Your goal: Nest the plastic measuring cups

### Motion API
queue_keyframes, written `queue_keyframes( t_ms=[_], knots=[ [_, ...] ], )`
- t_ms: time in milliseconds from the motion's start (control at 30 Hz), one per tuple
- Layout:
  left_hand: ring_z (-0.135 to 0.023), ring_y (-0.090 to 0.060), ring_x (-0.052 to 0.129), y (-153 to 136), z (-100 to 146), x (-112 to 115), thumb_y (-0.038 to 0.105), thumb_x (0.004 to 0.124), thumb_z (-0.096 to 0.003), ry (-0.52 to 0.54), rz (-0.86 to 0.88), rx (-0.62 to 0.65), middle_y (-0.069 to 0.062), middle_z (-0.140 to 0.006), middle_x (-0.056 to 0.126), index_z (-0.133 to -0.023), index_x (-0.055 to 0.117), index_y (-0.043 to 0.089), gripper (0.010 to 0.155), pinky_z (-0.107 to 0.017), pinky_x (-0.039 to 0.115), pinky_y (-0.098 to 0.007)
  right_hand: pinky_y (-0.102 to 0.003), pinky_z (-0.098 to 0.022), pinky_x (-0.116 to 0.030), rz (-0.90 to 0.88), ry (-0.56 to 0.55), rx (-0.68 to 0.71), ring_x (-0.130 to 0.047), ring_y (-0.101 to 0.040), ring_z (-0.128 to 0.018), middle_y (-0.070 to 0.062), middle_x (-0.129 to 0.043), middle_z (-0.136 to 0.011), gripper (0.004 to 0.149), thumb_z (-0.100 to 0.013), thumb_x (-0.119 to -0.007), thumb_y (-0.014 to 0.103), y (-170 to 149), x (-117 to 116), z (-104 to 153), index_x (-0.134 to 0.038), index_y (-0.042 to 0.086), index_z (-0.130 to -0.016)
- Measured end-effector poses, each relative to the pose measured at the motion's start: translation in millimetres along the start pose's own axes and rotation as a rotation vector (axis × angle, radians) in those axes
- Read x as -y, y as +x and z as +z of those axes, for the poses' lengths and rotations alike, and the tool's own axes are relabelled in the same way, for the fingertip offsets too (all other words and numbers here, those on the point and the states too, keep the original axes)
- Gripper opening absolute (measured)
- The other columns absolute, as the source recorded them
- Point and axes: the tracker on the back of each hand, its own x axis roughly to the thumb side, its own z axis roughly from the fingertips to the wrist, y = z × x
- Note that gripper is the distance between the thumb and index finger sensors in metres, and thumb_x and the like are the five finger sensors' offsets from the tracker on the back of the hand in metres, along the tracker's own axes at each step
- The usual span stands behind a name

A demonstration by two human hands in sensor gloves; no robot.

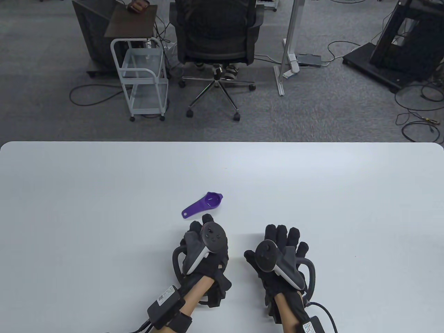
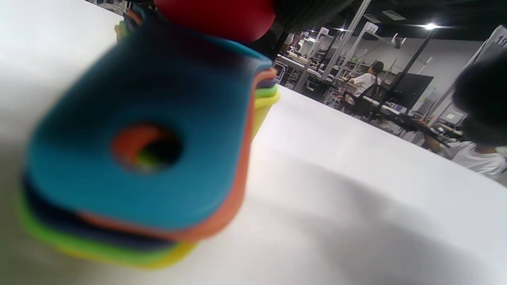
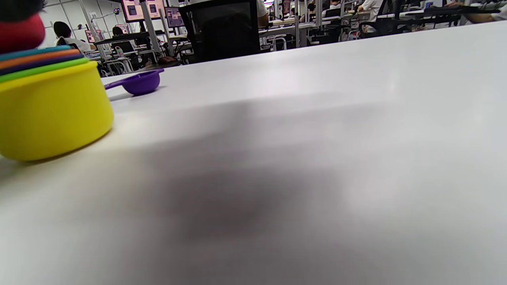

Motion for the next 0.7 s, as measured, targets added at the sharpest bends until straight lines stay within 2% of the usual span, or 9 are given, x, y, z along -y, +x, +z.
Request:
queue_keyframes(
  t_ms=[200, 700],
  knots=[
    [-0.093, -0.064, 0.034, -3, -5, 11, 0.040, 0.065, -0.0613, -0.038, -0.011, 0.007, -0.043, -0.110, 0.020, -0.115, 0.019, 0.004, 0.079, -0.061, 0.032, -0.078, -0.082, -0.064, -0.017, 0.004, 0.010, 0.000, -0.011, -0.067, -0.098, -0.040, -0.016, -0.119, 0.094, -0.053, -0.047, 0.064, 1, 0, 0, -0.013, 0.001, -0.116],
    [-0.094, -0.067, 0.029, -2, -8, 22, 0.045, 0.058, -0.0616, -0.081, -0.118, 0.047, -0.043, -0.111, 0.014, -0.116, 0.017, 0.004, 0.079, -0.062, 0.031, -0.079, -0.082, -0.063, -0.016, -0.011, 0.060, -0.016, -0.011, -0.068, -0.097, -0.041, -0.015, -0.118, 0.094, -0.054, -0.047, 0.063, 1, -1, 1, -0.013, 0.000, -0.116]
  ],
)
